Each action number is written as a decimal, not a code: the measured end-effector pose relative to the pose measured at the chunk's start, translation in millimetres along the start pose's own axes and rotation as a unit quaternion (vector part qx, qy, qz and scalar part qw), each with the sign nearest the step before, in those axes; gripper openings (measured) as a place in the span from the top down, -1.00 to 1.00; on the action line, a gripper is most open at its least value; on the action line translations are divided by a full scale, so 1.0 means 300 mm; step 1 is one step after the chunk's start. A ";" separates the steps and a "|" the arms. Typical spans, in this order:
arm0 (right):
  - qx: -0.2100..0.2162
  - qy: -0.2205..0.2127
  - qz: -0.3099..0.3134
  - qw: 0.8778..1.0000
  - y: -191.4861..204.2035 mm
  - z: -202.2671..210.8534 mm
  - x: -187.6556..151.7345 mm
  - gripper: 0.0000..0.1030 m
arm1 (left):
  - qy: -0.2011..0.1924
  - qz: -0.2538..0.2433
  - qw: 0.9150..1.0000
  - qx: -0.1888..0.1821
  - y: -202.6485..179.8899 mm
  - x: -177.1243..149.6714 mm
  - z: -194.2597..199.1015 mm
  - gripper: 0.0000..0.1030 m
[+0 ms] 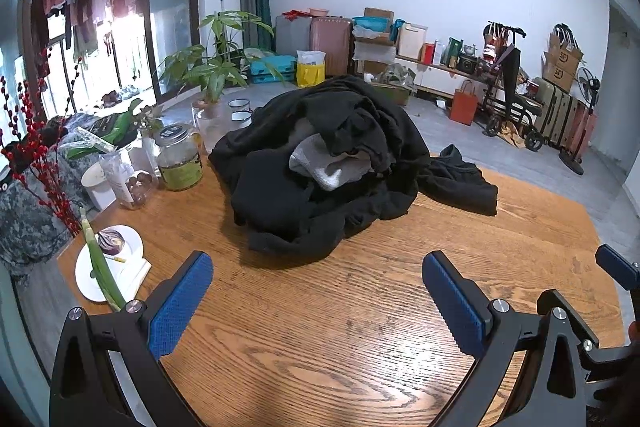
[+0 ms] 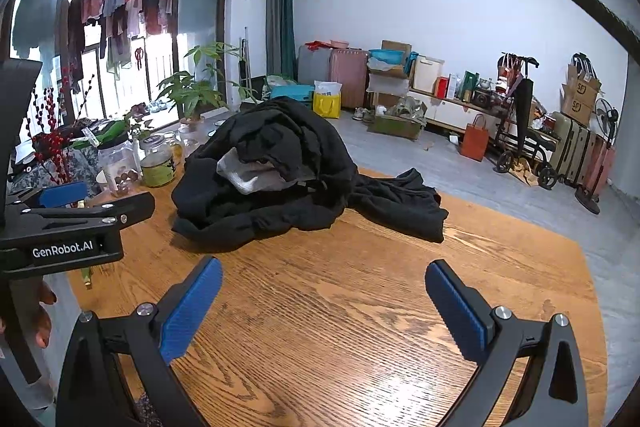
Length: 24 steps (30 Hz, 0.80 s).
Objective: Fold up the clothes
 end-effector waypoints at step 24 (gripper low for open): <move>-0.010 0.025 -0.023 0.999 -0.011 -0.347 0.126 -0.99 | -0.019 0.083 0.996 0.031 0.051 0.207 -0.363 -1.00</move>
Point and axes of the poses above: each gripper's, at about its wrist camera, not at the fingertips, and z roughly against the way its jaws point, y to its left, x to its top, the point moved 6 cm from there along -z, roughly the way its jaws point, and after that the axes turned 4 degrees about -x, right-handed, at the moved point
